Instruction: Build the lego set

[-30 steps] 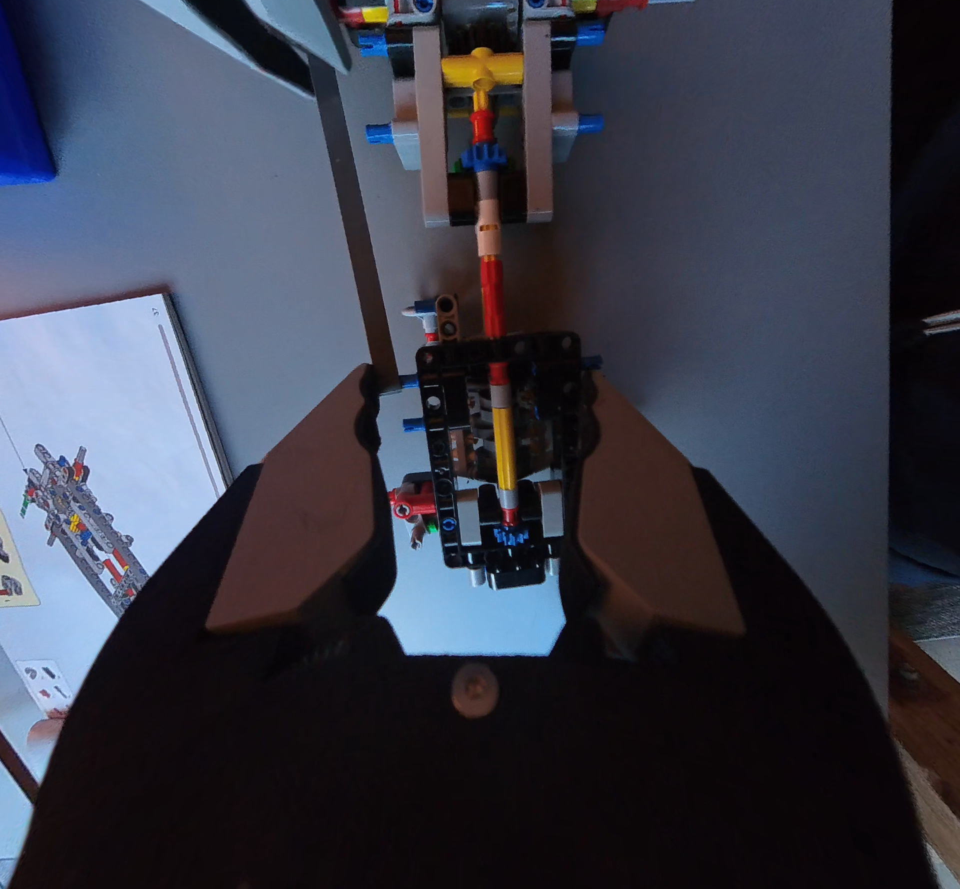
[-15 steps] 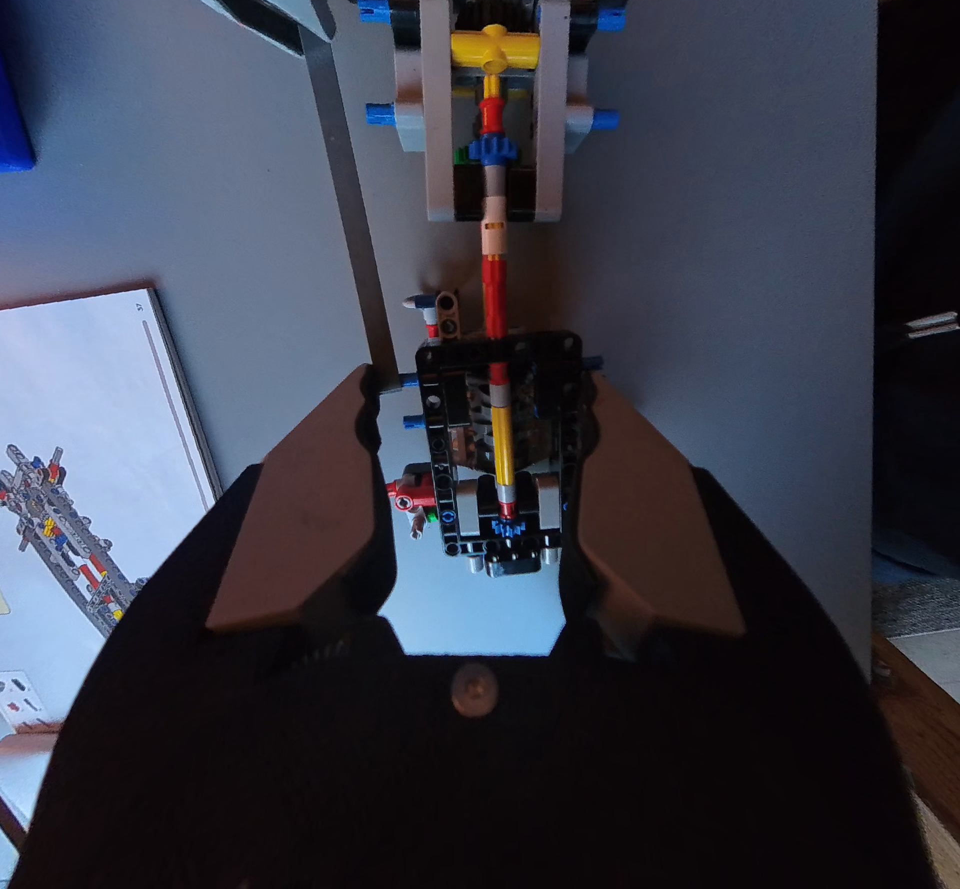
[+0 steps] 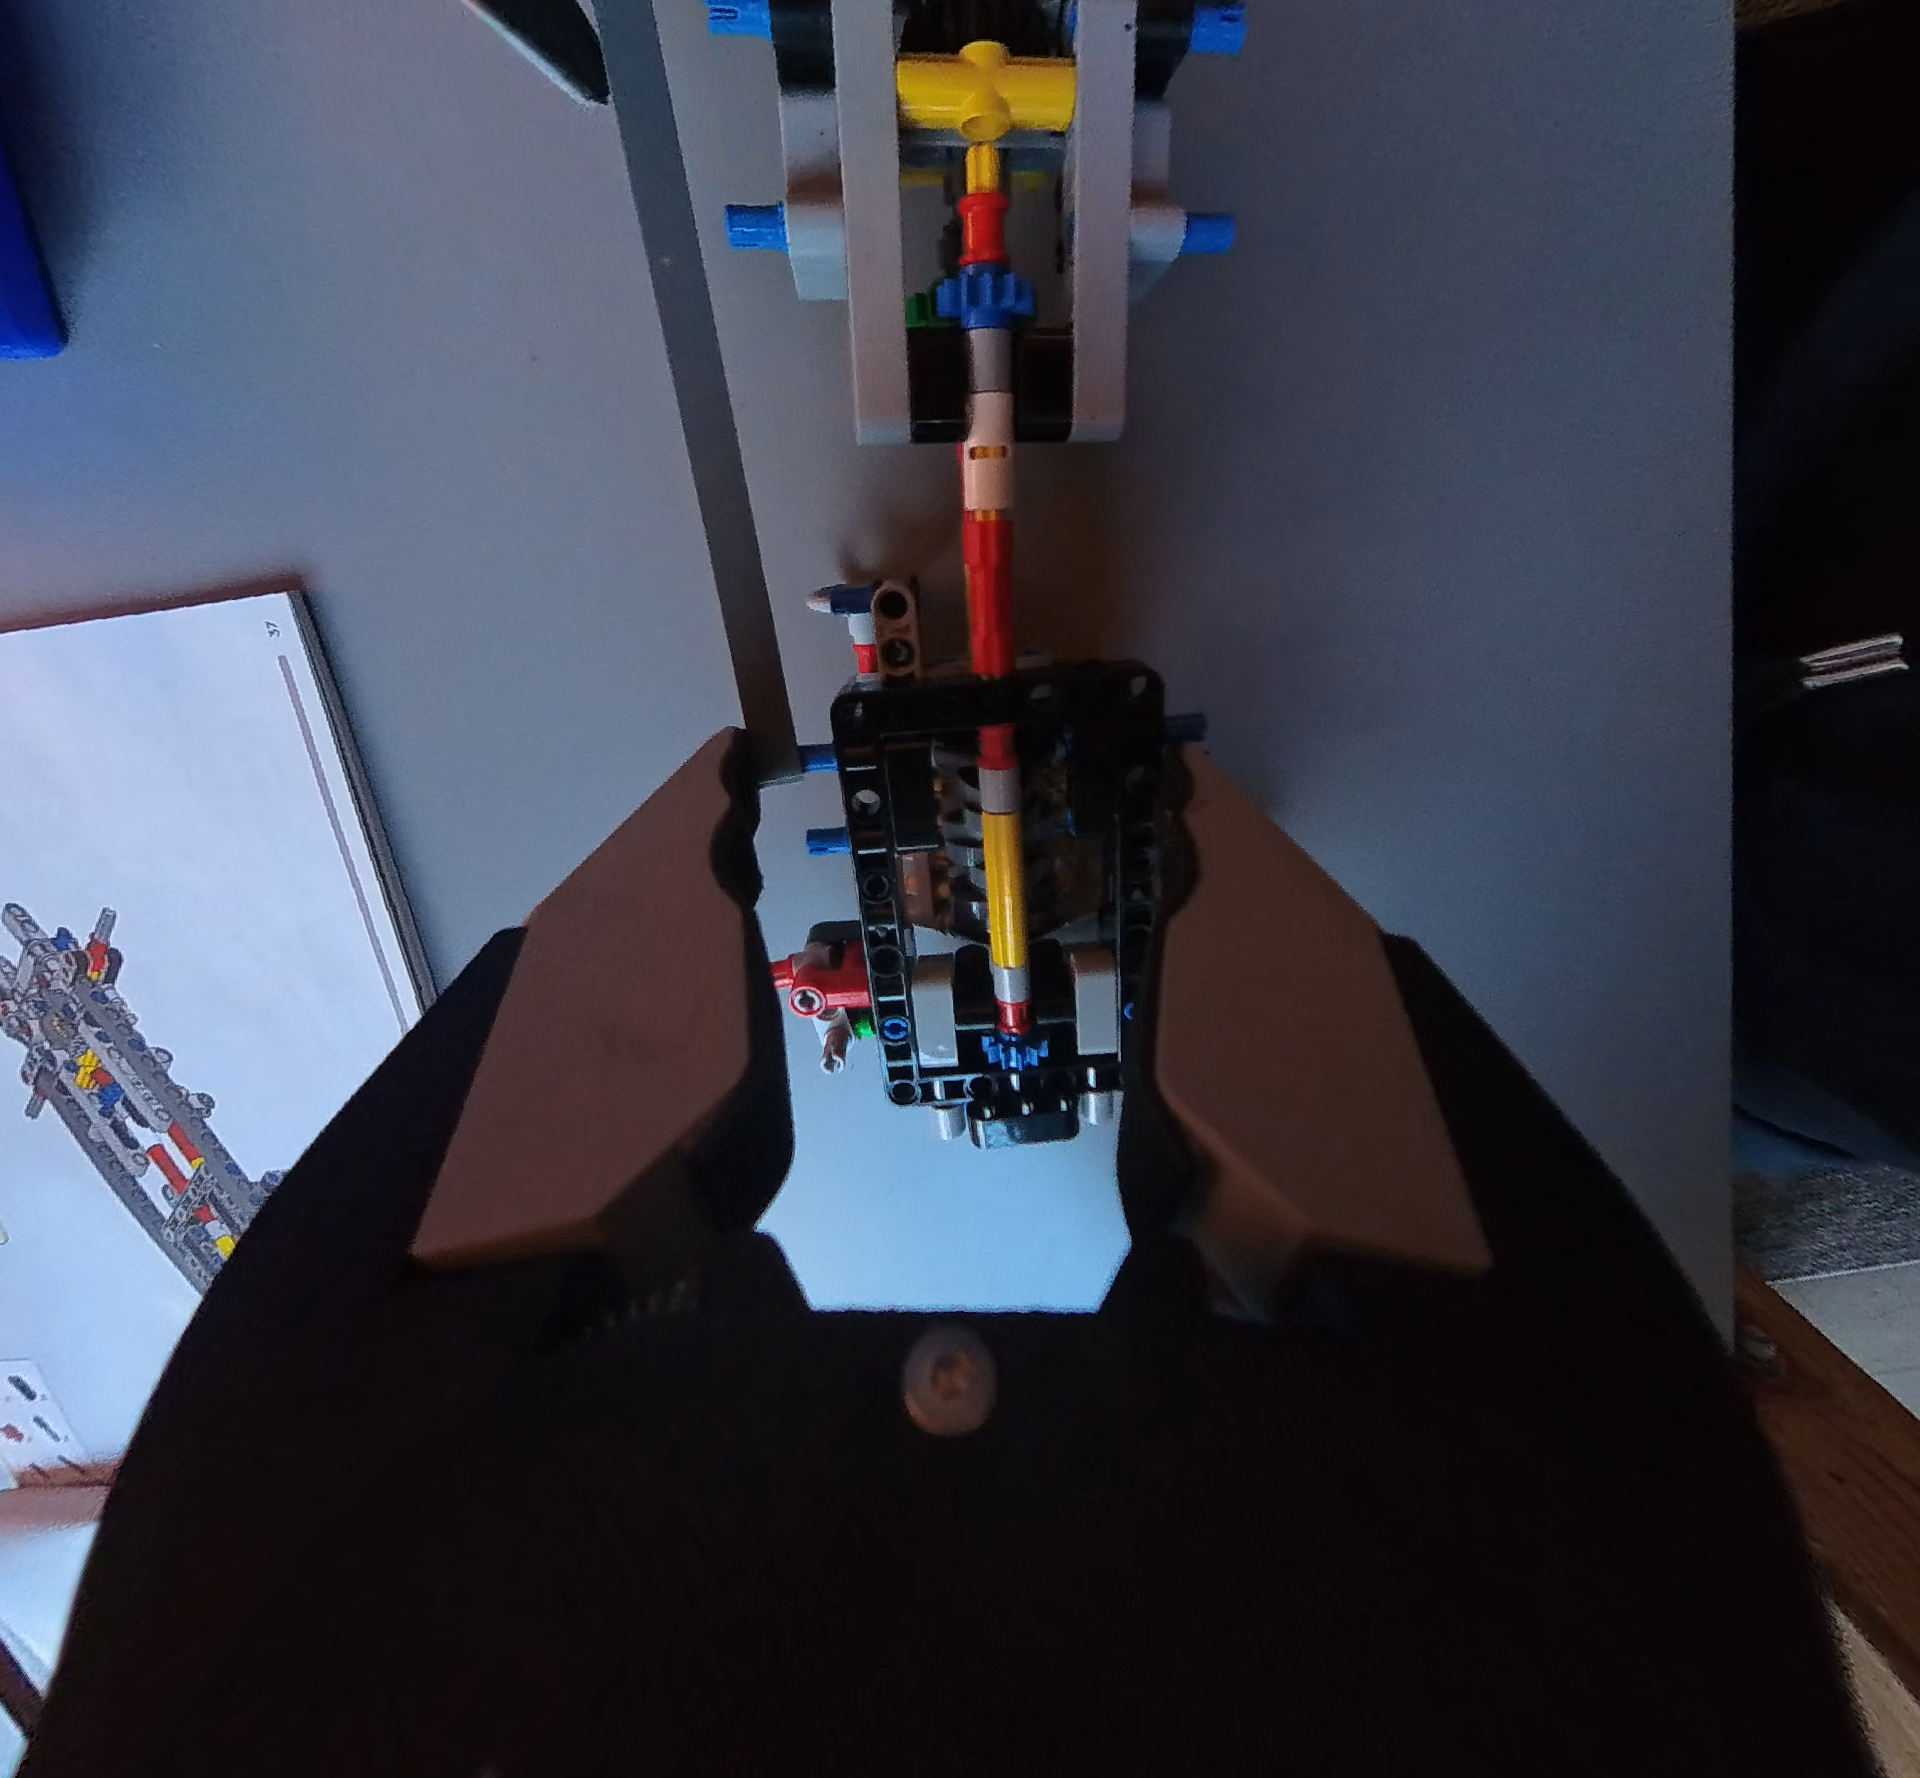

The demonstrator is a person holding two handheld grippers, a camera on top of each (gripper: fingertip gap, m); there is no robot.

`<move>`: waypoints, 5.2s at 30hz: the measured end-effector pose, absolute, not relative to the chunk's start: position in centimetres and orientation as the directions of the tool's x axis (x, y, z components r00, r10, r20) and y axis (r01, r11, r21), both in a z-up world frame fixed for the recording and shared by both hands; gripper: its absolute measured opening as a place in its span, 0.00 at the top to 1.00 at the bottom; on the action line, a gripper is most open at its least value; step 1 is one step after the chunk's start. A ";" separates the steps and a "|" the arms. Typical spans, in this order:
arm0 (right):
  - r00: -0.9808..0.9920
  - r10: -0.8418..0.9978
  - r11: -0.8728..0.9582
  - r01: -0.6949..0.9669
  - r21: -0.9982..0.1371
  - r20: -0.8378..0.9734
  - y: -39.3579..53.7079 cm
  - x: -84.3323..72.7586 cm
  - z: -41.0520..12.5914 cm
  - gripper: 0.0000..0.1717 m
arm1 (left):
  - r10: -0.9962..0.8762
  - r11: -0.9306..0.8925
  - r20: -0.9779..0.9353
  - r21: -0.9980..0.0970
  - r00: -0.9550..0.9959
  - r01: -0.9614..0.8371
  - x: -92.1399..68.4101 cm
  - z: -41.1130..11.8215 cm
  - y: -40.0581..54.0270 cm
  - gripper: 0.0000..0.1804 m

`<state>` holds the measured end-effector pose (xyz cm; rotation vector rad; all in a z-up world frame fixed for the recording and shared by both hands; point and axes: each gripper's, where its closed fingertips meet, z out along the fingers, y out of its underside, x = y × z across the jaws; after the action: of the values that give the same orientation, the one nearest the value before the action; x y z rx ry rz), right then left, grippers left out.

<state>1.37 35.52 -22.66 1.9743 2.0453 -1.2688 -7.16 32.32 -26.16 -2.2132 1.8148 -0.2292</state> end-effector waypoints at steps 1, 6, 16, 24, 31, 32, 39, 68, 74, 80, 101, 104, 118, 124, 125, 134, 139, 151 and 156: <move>-0.192 0.831 -0.128 0.848 -0.515 -0.523 35.4 1.5 -22.8 0.66 | -0.979 -0.176 -0.048 -0.306 0.200 -0.935 -7.1 -26.2 32.3 0.58; -0.138 0.831 -0.151 0.877 -0.457 -0.538 36.1 2.1 -24.1 0.72 | -0.982 -0.141 -0.081 -0.298 0.172 -0.944 -6.7 -26.1 32.2 0.58; -0.198 0.669 -0.223 0.866 -0.447 -0.717 36.2 2.1 -22.9 0.80 | -0.982 -0.153 -0.064 -0.298 0.180 -0.942 -7.0 -26.2 32.1 0.58; -0.201 0.804 -0.113 0.872 -0.476 -0.559 35.4 2.4 -23.0 0.73 | -0.983 -0.155 -0.050 -0.300 0.177 -0.941 -7.1 -26.3 32.3 0.58; -0.193 0.936 0.029 0.876 -0.482 -0.295 34.7 2.4 -23.4 0.68 | -0.981 -0.168 -0.046 -0.301 0.190 -0.939 -7.1 -26.3 32.3 0.58; -0.184 0.946 0.037 0.879 -0.475 -0.266 34.5 2.4 -23.6 0.67 | -0.981 -0.167 -0.048 -0.300 0.189 -0.939 -7.1 -26.3 32.3 0.58; -0.120 0.980 0.039 0.898 -0.438 -0.157 34.6 2.3 -25.0 0.64 | -0.980 -0.164 -0.059 -0.297 0.189 -0.941 -6.9 -26.2 32.3 0.58; -0.045 0.999 0.028 0.827 -0.561 -0.016 34.3 2.5 -24.0 0.57 | -0.979 -0.164 -0.063 -0.307 0.192 -0.938 -6.4 -26.0 32.2 0.58; 0.001 1.000 -0.002 0.842 -0.539 -0.002 34.1 2.2 -24.5 0.53 | -0.977 -0.177 -0.059 -0.305 0.204 -0.936 -6.4 -25.9 32.1 0.58; 0.021 0.998 0.011 0.874 -0.485 0.060 34.1 2.1 -25.8 0.51 | -0.976 -0.184 -0.058 -0.307 0.212 -0.934 -6.5 -25.9 32.0 0.58; -0.013 0.998 0.041 0.844 -0.535 0.055 33.9 2.0 -26.9 0.54 | -0.974 -0.187 -0.070 -0.295 0.216 -0.937 -6.7 -25.2 32.4 0.57; -0.015 0.999 0.041 0.844 -0.535 0.053 33.9 2.0 -27.0 0.54 | -0.975 -0.181 -0.074 -0.294 0.211 -0.938 -6.7 -25.1 32.5 0.57; -0.090 0.996 0.071 0.883 -0.465 -0.018 33.6 2.1 -27.4 0.54 | -0.973 -0.203 -0.050 -0.291 0.226 -0.935 -6.7 -25.0 32.6 0.57; -0.105 0.993 0.076 0.907 -0.415 -0.048 33.5 2.1 -27.4 0.54 | -0.971 -0.209 -0.057 -0.277 0.233 -0.938 -6.8 -25.1 32.6 0.57; -0.108 0.993 0.077 0.909 -0.409 -0.052 33.5 2.1 -27.4 0.54 | -0.970 -0.211 -0.059 -0.276 0.235 -0.938 -6.8 -25.1 32.6 0.57; -0.172 0.979 0.121 0.921 -0.370 -0.108 32.7 1.9 -27.4 0.55 | -0.968 -0.226 -0.048 -0.262 0.247 -0.938 -7.0 -25.4 32.2 0.57; -0.231 0.971 0.237 0.904 -0.357 0.058 33.4 1.4 -28.2 0.59 | -0.959 -0.254 -0.045 -0.294 0.279 -0.921 -7.0 -25.4 32.7 0.61; -0.186 0.983 0.154 0.855 -0.496 -0.014 32.9 1.4 -27.6 0.58 | -0.965 -0.237 -0.038 -0.309 0.261 -0.921 -6.5 -25.7 31.9 0.61; -0.218 0.954 0.036 0.767 -0.641 -0.207 33.4 1.1 -25.4 0.63 | -0.961 -0.245 -0.040 -0.332 0.273 -0.911 -6.5 -26.0 31.4 0.61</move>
<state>1.14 33.38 -25.43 2.1072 2.4403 -1.1499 -6.46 31.42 -25.99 -2.2584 1.7182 -0.2471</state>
